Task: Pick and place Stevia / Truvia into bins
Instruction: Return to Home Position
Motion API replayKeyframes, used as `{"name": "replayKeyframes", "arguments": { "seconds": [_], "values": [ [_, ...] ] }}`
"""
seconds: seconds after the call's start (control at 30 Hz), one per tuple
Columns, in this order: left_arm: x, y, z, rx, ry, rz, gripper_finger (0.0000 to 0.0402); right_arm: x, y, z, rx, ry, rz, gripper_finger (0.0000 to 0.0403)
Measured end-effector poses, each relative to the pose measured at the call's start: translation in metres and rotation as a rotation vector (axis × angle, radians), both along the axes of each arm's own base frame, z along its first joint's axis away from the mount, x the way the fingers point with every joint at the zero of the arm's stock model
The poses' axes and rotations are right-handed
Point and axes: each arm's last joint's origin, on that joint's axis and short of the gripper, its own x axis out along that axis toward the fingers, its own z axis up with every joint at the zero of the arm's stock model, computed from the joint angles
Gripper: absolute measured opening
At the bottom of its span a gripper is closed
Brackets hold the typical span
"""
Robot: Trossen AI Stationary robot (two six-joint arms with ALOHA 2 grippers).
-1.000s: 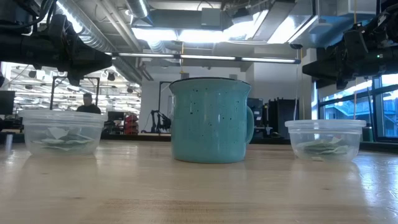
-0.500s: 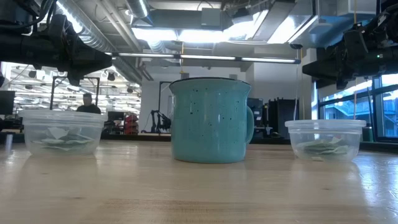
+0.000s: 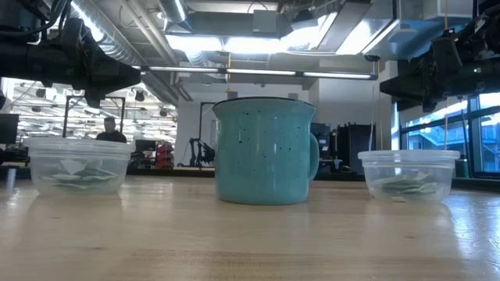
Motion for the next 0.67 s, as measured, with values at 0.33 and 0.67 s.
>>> {"name": "replayKeyframes", "arguments": {
  "seconds": [0.33,0.67],
  "values": [
    [0.0,0.0,0.0,0.0,0.0,0.0,0.0095,0.0,0.0,0.0,0.0,0.0,0.0,0.0074],
    [0.0,0.0,0.0,0.0,0.0,0.0,0.0092,0.0,0.0,0.0,0.0,0.0,0.0,0.0074]
  ]
}}
